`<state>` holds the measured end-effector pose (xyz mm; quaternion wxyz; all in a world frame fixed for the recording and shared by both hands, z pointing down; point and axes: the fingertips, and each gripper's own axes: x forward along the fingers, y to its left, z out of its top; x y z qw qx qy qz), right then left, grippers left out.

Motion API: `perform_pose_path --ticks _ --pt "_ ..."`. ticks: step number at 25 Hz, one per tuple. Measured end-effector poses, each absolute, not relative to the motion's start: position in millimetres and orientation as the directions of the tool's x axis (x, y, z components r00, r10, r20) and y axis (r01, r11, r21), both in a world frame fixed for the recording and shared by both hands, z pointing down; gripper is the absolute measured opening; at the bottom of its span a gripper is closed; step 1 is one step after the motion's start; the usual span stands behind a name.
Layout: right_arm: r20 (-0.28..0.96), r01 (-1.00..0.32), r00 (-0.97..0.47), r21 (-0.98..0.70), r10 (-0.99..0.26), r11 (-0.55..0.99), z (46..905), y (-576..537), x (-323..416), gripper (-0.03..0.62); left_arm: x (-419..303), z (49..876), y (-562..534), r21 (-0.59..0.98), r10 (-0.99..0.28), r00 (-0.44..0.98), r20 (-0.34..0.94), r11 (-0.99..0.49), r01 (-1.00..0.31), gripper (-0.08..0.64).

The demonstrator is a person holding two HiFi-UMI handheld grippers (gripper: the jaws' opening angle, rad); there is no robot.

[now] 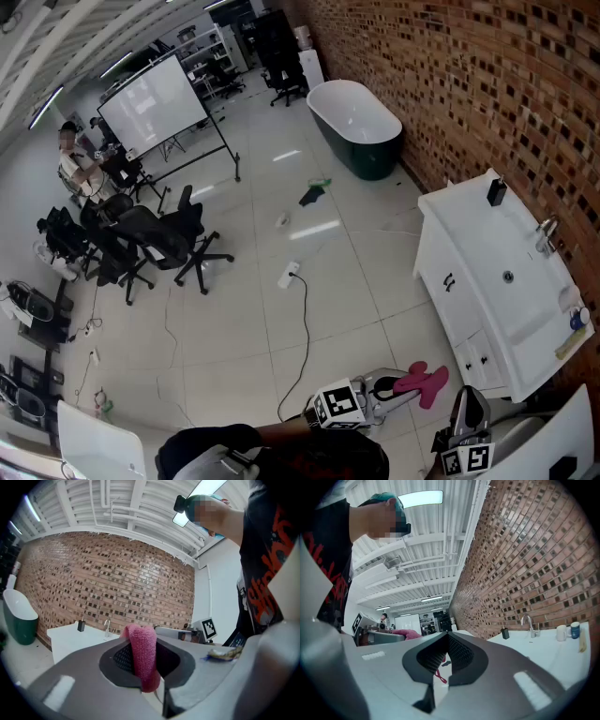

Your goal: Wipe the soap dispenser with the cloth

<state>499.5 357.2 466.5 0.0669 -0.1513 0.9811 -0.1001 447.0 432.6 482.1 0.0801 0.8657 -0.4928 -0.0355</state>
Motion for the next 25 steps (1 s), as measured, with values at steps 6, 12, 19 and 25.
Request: perform_pose_path --ticks 6,12,19,25 --pt "-0.039 -0.262 -0.961 -0.185 -0.274 0.947 470.0 364.9 454.1 0.000 395.4 488.7 435.1 0.193 -0.877 0.479 -0.036 -0.477 -0.857 0.051" --pt "-0.033 -0.224 -0.972 -0.156 -0.232 0.962 452.8 352.0 388.3 0.002 307.2 472.8 440.6 0.188 -0.931 0.342 -0.123 -0.361 -0.914 0.051" --pt "0.022 -0.226 -0.974 -0.163 -0.225 0.960 457.8 350.6 343.6 0.003 248.5 483.0 461.2 0.261 -0.960 0.264 -0.096 -0.280 -0.924 0.051" --pt "0.038 -0.224 -0.975 -0.129 -0.221 0.966 464.6 355.1 310.7 0.003 208.9 489.2 461.6 0.237 -0.958 0.268 -0.100 -0.284 -0.929 0.051"
